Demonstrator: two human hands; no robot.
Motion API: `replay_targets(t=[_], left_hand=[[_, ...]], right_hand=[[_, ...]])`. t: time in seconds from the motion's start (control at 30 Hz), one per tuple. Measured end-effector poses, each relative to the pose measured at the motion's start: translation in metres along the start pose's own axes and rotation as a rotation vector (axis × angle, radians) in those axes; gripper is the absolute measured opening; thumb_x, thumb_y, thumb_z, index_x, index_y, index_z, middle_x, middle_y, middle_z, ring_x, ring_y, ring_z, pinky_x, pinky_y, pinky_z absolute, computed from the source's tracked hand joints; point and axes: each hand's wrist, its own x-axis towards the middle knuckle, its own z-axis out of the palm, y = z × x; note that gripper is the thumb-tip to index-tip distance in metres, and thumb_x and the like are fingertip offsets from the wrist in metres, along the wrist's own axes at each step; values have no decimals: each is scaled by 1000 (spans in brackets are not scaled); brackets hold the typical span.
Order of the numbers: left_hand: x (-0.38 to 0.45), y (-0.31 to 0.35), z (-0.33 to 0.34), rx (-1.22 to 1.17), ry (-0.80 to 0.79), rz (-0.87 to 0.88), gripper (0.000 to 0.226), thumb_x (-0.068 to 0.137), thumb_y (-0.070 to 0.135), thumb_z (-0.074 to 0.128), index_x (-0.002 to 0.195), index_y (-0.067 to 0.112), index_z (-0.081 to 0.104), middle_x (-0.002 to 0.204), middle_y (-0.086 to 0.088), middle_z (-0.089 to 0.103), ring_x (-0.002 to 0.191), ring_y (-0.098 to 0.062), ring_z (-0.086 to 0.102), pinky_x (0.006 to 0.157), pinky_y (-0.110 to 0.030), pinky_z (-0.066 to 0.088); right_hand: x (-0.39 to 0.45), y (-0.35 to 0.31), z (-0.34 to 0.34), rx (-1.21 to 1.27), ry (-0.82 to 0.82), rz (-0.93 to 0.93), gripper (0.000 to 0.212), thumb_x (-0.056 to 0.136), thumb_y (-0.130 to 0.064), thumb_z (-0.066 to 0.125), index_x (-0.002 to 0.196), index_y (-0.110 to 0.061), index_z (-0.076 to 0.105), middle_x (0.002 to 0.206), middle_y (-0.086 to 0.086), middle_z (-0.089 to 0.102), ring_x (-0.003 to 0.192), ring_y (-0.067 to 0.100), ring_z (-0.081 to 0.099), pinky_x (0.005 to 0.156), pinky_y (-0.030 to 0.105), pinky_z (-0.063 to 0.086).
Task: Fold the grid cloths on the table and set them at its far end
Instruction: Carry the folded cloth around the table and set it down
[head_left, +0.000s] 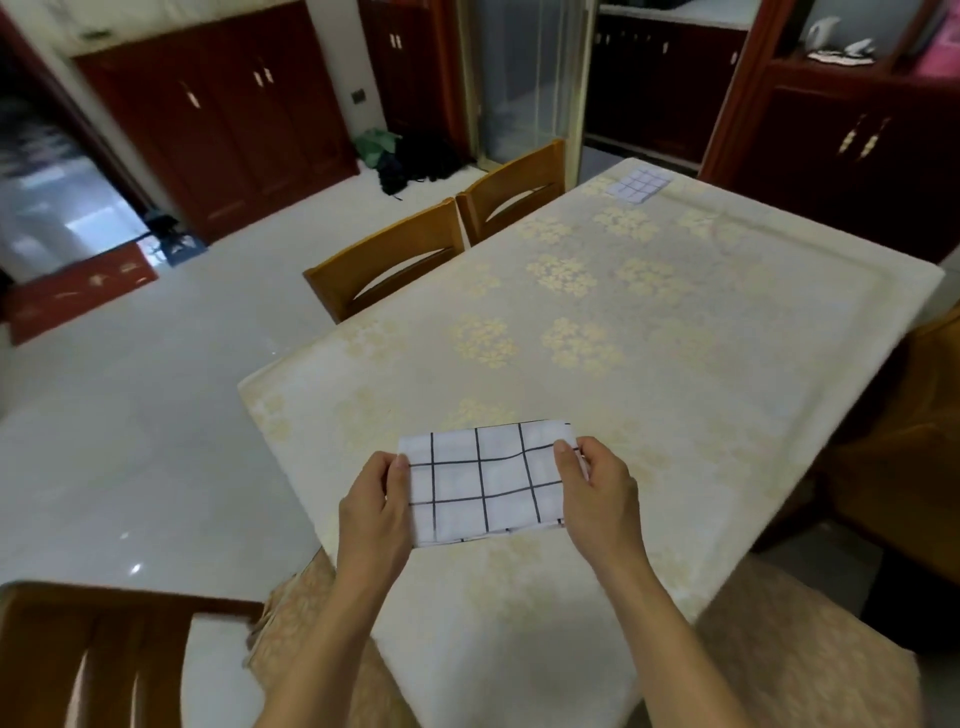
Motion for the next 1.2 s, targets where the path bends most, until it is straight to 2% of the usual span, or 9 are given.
replay_targets(t=[0.13, 0.33, 0.5, 0.7, 0.77, 0.87, 0.97, 1.03, 1.2], left_hand=[[-44, 6, 2, -58, 89, -46, 30, 105, 23, 41, 81, 10, 53, 67, -8, 51, 51, -20, 49, 35, -24, 40], [-92, 2, -3, -65, 237, -81, 31, 105, 24, 43, 82, 7, 55, 70, -9, 54, 58, -18, 48, 43, -19, 38], [-131, -10, -27, -52, 351, -137, 28, 105, 28, 43, 84, 17, 58, 78, -5, 60, 74, -20, 56, 61, -38, 42], [-186, -41, -85, -56, 571, -245, 27, 104, 27, 43, 86, 15, 59, 78, -1, 61, 73, -12, 56, 59, -27, 40], [-210, -57, -108, -35, 660, -318, 27, 104, 29, 43, 87, 17, 59, 80, 1, 63, 75, -10, 58, 58, -25, 42], [-245, -78, -139, -34, 787, -390, 25, 104, 31, 43, 87, 19, 57, 82, 2, 63, 79, -12, 61, 60, -27, 48], [-280, -100, -167, -16, 911, -455, 24, 104, 31, 45, 87, 21, 58, 83, 4, 62, 79, -11, 60, 61, -27, 48], [-302, -114, -184, -18, 983, -486, 23, 103, 30, 46, 84, 22, 56, 82, 3, 62, 78, -14, 59, 64, -34, 49], [-354, -148, -229, -81, 1095, -553, 27, 102, 26, 48, 78, 18, 53, 70, 3, 56, 66, -13, 50, 59, -40, 46]], right_hand=[[-15, 0, -19, -10, -72, -46, 37, 101, -26, 49, 75, 0, 45, 64, 4, 40, 57, 13, 30, 50, 26, 22], [-36, -2, -30, -12, -184, -112, 41, 101, -27, 49, 71, -2, 37, 62, 3, 31, 54, 11, 24, 50, 28, 18], [-59, -10, -14, -17, -328, -149, 39, 101, -28, 48, 68, -12, 36, 61, 0, 32, 54, 10, 25, 50, 27, 19], [-105, -31, 41, -23, -551, -218, 34, 100, -26, 50, 76, -1, 53, 68, 14, 55, 60, 15, 42, 49, 25, 28], [-130, -44, 63, -30, -637, -256, 34, 99, -24, 50, 71, -6, 51, 62, 5, 50, 59, 15, 42, 50, 24, 28], [-170, -64, 90, -30, -762, -305, 38, 100, -22, 51, 63, -26, 44, 60, -8, 45, 58, 6, 41, 49, 17, 30], [-212, -75, 116, -17, -885, -335, 23, 101, -26, 50, 80, -23, 59, 75, -7, 58, 69, 4, 52, 52, 9, 38], [-239, -79, 133, -42, -935, -368, 19, 101, -29, 49, 92, -19, 63, 85, -6, 63, 76, 4, 57, 54, 11, 39], [-307, -83, 177, -101, -1018, -448, 25, 101, -38, 48, 86, -24, 62, 82, -3, 64, 75, 12, 62, 58, 25, 48]])
